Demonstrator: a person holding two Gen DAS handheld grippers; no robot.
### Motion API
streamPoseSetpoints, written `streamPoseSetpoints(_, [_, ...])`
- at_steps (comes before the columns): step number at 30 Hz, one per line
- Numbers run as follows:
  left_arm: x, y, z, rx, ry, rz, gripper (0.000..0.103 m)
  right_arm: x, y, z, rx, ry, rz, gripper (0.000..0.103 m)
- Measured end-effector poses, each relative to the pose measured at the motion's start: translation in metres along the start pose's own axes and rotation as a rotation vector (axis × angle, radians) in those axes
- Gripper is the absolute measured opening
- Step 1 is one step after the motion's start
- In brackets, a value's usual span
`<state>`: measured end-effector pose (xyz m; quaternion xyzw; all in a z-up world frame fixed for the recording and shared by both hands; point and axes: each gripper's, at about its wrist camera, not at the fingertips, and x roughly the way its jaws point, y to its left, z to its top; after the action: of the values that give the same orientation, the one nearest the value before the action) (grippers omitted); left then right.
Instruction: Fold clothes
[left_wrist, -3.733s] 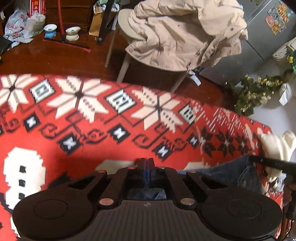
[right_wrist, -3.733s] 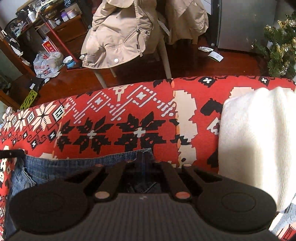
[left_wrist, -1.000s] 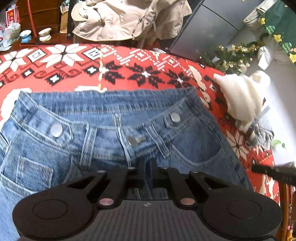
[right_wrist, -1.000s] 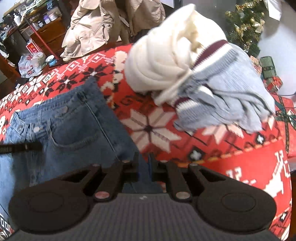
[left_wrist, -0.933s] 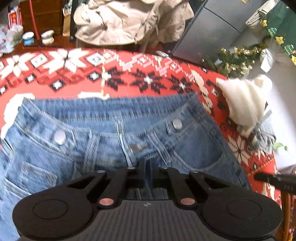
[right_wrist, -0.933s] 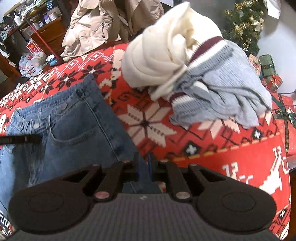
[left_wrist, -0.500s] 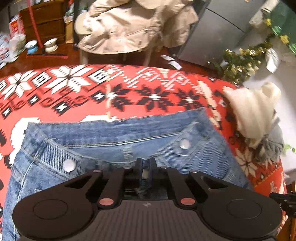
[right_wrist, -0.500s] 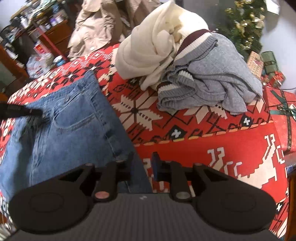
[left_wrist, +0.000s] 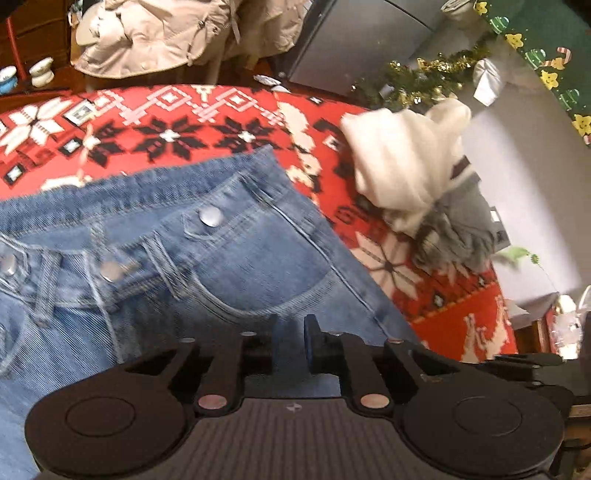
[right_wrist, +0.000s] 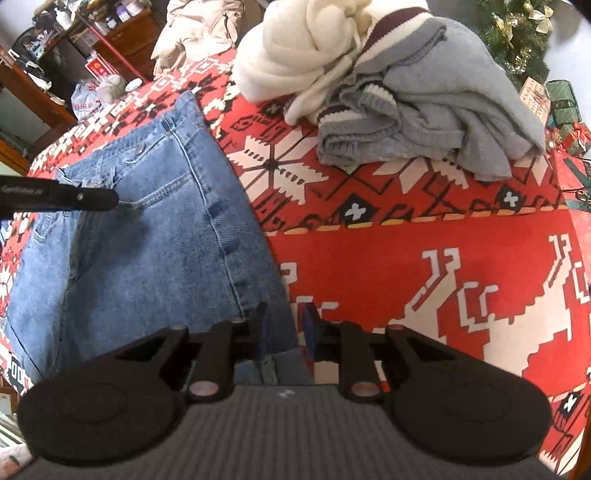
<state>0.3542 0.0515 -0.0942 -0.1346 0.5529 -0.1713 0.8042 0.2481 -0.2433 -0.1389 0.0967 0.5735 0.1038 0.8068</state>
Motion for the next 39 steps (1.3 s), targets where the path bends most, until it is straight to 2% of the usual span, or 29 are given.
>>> streamPoseSetpoints(5, [0.001,-0.009,-0.005,-0.007,0.013,-0.035,0.013,0.007,0.005,0.004,-0.016,0.004,-0.005,0.017])
streamPoseSetpoints(6, [0.001,-0.012,-0.006,-0.006,0.016,-0.039,0.013,0.007,0.006,0.004,-0.019,0.003,-0.008,0.006])
streamPoseSetpoints(7, [0.000,-0.014,-0.006,-0.013,0.020,-0.046,0.013,0.008,0.007,0.005,-0.023,0.002,-0.010,0.001])
streamPoseSetpoints(10, [-0.004,-0.023,-0.008,-0.034,0.027,-0.091,0.015,-0.002,0.022,0.006,-0.048,-0.015,-0.012,0.000])
streamPoseSetpoints(12, [-0.009,-0.032,-0.009,-0.038,0.026,-0.124,0.030,-0.011,0.033,0.006,-0.068,-0.027,-0.011,0.000])
streamPoseSetpoints(19, [-0.008,-0.055,-0.014,-0.053,0.093,-0.228,0.032,-0.038,0.081,0.008,-0.125,-0.068,0.025,0.000])
streamPoseSetpoints(24, [-0.002,-0.046,-0.019,-0.108,0.147,-0.207,0.032,-0.043,0.106,0.005,-0.139,-0.076,0.050,0.000])
streamPoseSetpoints(25, [-0.001,-0.043,-0.021,-0.118,0.151,-0.197,0.031,-0.043,0.109,0.005,-0.144,-0.075,0.051,0.000])
streamPoseSetpoints(26, [-0.001,-0.039,-0.022,-0.128,0.149,-0.198,0.027,-0.043,0.112,0.004,-0.150,-0.073,0.051,0.000])
streamPoseSetpoints(27, [-0.001,-0.035,-0.023,-0.139,0.148,-0.207,0.013,-0.042,0.115,0.004,-0.160,-0.068,0.048,0.000])
streamPoseSetpoints(28, [0.000,-0.032,-0.025,-0.153,0.149,-0.216,0.004,-0.041,0.118,0.003,-0.175,-0.062,0.041,0.000])
streamPoseSetpoints(32, [-0.002,-0.021,-0.030,-0.178,0.156,-0.207,0.002,-0.042,0.115,0.003,-0.147,-0.025,0.045,0.004])
streamPoseSetpoints(34, [-0.005,-0.018,-0.032,-0.184,0.152,-0.199,0.002,-0.047,0.109,0.005,-0.122,-0.020,0.039,0.015])
streamPoseSetpoints(39, [-0.015,-0.011,-0.036,-0.202,0.129,-0.206,0.001,-0.058,0.095,0.034,-0.079,-0.066,-0.001,0.017])
